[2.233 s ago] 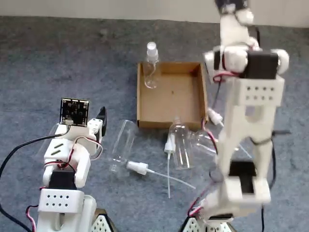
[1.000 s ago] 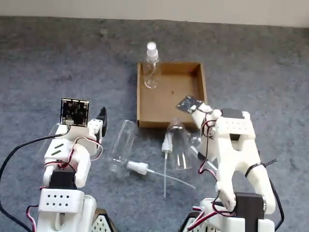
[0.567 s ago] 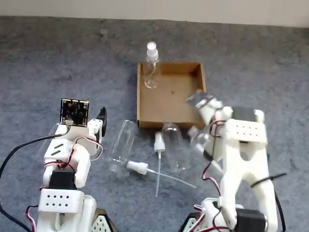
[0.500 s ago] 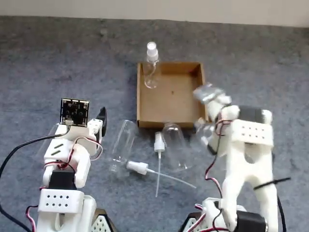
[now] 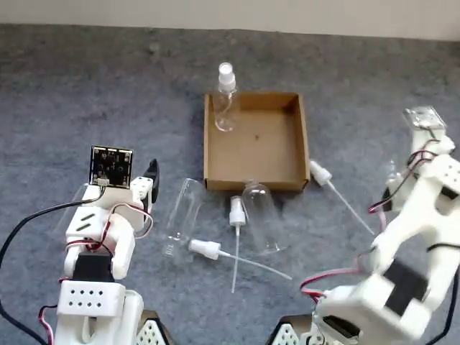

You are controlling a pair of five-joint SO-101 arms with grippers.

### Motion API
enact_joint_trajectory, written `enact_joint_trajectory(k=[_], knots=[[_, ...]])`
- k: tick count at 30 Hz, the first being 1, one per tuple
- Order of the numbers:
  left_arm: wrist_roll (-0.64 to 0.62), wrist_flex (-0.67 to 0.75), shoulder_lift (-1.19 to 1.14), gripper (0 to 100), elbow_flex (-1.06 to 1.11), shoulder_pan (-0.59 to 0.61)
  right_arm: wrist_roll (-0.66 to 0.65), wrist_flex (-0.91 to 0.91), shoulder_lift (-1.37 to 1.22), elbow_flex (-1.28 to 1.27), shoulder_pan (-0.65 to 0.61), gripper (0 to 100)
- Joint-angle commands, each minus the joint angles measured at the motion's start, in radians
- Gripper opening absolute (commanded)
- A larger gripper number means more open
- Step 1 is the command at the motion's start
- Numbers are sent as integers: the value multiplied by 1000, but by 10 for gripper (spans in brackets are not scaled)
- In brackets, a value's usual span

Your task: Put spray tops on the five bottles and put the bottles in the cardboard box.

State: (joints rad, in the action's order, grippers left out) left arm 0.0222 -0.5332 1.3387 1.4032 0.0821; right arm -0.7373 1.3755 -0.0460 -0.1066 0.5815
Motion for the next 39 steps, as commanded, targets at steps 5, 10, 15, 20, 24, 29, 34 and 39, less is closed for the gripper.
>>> enact_joint_trajectory(k=[5,10,15,20,24,29,34,39], knots=[[86,-181,-2,151,-176,7,3,-19,-191,177,50,42],[155,-304,-97,151,-265,-65,3,-18,-282,183,16,54],[84,-308,-231,151,-305,-76,3,-12,-297,182,-5,197],[83,-308,-240,151,-283,-76,5,-8,-285,196,-10,304],[84,-308,-240,151,-239,-76,9,113,-216,266,-73,311],[84,-307,-240,151,-229,-25,11,251,-102,358,-208,311],[80,-307,-240,152,-229,51,11,269,-74,260,-312,311],[80,-304,-240,152,-228,53,11,147,-74,64,-338,310]])
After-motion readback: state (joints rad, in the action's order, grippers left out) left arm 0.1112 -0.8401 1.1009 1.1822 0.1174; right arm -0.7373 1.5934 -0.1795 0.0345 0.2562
